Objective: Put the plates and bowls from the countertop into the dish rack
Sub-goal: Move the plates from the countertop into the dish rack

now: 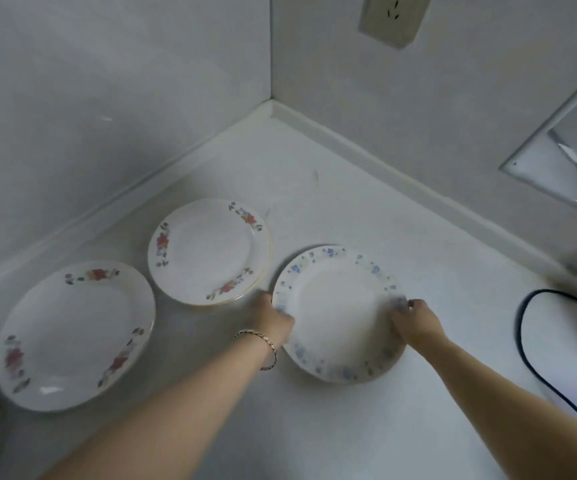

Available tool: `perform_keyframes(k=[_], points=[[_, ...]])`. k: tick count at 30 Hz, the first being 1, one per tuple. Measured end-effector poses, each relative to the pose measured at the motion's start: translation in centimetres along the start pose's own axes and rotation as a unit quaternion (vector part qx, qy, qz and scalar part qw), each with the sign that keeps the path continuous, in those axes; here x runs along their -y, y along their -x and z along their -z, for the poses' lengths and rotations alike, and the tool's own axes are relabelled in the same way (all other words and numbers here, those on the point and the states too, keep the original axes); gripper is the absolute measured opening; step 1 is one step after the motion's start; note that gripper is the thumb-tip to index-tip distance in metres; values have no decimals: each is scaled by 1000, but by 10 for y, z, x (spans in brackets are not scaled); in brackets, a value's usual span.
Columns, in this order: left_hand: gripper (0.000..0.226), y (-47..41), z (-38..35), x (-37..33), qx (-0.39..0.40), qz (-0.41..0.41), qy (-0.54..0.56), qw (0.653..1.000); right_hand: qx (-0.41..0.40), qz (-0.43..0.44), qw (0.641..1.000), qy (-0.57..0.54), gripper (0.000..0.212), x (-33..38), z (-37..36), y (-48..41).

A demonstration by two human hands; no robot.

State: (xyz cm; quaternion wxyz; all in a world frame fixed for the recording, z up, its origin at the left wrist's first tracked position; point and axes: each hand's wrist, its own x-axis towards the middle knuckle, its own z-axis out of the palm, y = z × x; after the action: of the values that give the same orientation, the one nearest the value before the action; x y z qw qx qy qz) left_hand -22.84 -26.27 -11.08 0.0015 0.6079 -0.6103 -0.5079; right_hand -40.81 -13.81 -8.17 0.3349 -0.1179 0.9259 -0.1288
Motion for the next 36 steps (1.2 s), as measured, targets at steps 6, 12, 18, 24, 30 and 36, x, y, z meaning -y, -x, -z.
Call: perform_keyframes(k=[6, 12, 18, 24, 30, 36], points=[[26, -7, -3, 0, 3, -10, 12, 1000, 4, 9, 998, -61, 26, -4, -8, -20], [32, 42, -10, 14, -24, 13, 74, 997, 13, 51, 998, -36, 23, -27, -6, 2], [30, 126, -17, 44, -90, 35, 137, 986, 44, 152, 986, 46, 34, -47, 10, 45], [45, 244, -21, 106, -183, 81, 196, 960, 68, 266, 957, 98, 31, -72, 3, 128], [30, 353, -11, 203, -247, 138, 238, 929, 150, 347, 913, 155, 20, -102, -40, 231], [25, 454, 1, 313, -303, 168, 284, 894, 216, 407, 865, 200, 19, -141, -112, 337]])
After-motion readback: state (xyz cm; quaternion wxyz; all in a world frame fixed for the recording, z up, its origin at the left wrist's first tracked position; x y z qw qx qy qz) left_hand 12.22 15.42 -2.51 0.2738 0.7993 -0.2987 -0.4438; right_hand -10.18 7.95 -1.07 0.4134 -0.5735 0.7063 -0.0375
